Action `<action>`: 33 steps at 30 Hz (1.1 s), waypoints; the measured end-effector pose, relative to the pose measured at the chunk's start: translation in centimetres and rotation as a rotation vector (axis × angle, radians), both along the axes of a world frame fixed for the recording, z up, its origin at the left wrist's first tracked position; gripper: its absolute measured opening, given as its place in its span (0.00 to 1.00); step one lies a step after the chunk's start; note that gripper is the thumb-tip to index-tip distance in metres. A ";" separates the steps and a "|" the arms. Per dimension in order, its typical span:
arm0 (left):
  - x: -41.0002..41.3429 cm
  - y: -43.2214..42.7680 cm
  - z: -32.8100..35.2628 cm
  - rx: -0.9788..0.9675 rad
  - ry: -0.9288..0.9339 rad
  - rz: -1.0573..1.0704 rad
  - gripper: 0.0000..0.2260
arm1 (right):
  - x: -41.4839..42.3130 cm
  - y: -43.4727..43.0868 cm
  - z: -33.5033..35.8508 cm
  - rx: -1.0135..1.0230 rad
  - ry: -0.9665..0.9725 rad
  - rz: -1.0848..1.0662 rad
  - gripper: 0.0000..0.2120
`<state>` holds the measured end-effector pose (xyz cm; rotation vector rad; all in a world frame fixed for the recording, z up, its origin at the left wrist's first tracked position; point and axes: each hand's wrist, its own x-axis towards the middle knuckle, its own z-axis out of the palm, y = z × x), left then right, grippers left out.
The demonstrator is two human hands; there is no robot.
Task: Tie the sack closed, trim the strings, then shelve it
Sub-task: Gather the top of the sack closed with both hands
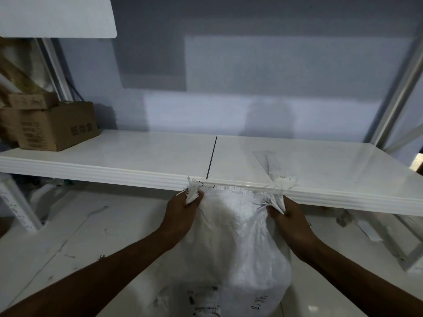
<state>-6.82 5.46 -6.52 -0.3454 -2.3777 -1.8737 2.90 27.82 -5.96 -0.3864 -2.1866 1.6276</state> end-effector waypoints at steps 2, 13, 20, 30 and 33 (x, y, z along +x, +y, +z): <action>0.1 0.3 -0.1 0.005 0.015 0.013 0.09 | 0.0 -0.4 -0.2 0.044 0.034 -0.001 0.13; 0.3 1.6 -0.7 -0.002 -0.022 -0.013 0.08 | -0.2 -1.5 -0.9 0.083 0.064 -0.013 0.22; 0.7 2.3 -0.1 -0.023 -0.040 -0.023 0.11 | -0.1 -2.2 -0.4 -0.025 0.005 0.016 0.15; 2.3 2.5 0.0 -0.121 -0.068 -0.042 0.20 | 0.0 -3.4 -0.1 -0.008 -0.019 0.017 0.18; 2.8 3.2 -0.2 -0.089 -0.018 0.024 0.17 | -0.4 -3.7 -0.5 0.014 0.006 -0.003 0.21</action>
